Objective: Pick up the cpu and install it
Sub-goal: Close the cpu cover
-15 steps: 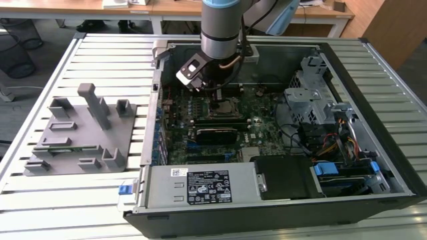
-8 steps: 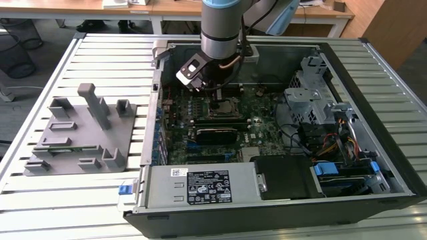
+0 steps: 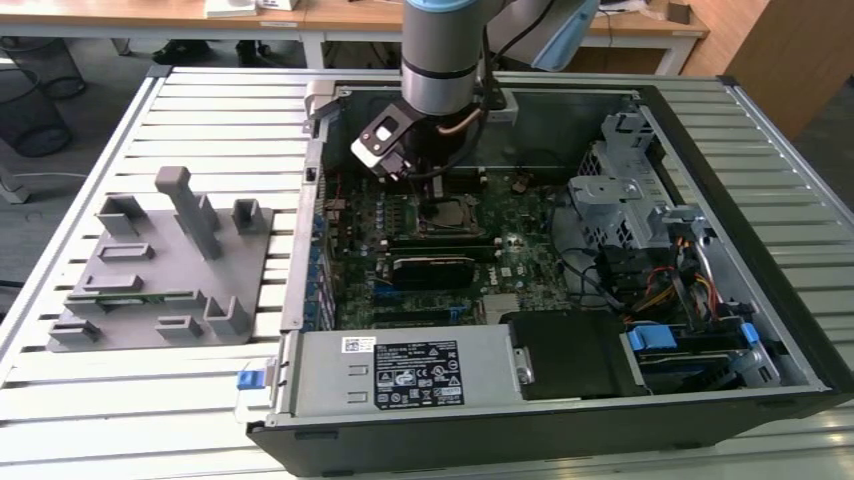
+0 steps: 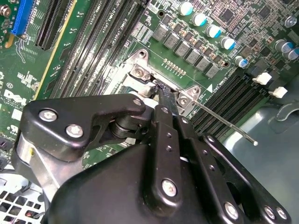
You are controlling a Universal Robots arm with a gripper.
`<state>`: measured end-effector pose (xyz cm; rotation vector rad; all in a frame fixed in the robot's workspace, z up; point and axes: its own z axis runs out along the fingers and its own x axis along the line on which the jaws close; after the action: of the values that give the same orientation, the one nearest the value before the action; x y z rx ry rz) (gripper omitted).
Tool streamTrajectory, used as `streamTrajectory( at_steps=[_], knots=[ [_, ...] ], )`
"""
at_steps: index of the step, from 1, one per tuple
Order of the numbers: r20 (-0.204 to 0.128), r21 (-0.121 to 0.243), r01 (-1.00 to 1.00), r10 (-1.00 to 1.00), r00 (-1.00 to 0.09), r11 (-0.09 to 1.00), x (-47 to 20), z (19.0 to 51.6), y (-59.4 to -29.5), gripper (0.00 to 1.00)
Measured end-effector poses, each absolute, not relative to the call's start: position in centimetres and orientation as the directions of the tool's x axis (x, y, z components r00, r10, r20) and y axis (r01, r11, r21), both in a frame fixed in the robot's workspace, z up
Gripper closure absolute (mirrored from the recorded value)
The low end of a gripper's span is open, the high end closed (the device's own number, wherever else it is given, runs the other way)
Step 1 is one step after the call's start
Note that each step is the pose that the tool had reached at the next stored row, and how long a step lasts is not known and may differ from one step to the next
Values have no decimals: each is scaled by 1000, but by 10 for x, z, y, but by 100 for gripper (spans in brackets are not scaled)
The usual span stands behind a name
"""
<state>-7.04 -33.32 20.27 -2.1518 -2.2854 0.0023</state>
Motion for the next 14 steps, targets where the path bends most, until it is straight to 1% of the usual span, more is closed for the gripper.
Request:
streamTrajectory(
  at_steps=[14],
  knots=[
    [1,-4,998,998,-60,60,-58,204,-333,89]
  ],
)
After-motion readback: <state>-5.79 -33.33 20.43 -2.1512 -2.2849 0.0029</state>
